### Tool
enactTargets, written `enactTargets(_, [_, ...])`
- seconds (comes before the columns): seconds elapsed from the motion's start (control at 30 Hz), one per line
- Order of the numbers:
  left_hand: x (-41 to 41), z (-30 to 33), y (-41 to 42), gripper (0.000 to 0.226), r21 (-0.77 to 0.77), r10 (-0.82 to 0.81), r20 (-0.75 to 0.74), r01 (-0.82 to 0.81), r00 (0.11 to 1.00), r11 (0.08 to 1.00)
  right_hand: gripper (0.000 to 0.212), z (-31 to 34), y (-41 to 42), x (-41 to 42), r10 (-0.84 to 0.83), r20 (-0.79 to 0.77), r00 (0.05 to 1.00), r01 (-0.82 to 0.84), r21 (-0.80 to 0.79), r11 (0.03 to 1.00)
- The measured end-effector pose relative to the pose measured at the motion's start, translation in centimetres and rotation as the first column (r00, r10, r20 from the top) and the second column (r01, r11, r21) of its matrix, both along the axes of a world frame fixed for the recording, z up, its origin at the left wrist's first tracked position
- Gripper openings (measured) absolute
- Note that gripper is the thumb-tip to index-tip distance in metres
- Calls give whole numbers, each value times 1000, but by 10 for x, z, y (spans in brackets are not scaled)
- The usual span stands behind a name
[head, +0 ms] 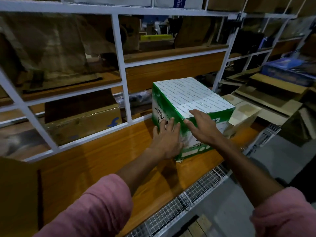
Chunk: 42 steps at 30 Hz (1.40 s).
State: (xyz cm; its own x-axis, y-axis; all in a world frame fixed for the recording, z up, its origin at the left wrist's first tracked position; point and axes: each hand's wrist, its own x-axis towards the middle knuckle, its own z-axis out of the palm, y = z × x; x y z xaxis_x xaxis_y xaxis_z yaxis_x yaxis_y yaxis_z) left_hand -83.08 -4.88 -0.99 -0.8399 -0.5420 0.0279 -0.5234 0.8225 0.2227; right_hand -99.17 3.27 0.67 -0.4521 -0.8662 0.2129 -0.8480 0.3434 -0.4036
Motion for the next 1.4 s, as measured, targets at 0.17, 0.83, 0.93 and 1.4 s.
enactTargets(0.17, [-43,4,-10,84,-42,7,-40,-9,999,999,70,3,-17,-58,-9,-36,999,8,-15,1000])
enactTargets(0.83, [-147,-12,-29,68,-213,192,-10,-190,981,959,67,-11,-59,-216,-59,-75,995,73,197,978])
enactTargets(0.93, [-131,-11,-34,64,-255,244,-34,-244,969,936,66,-10,-50,-191,-26,-91,996,44,200,979])
enactTargets(1.4, [7,-1,-41,53,20,277,-18,-277,961,961,30,-5,-37,56,201,-90,976,-196,62,979])
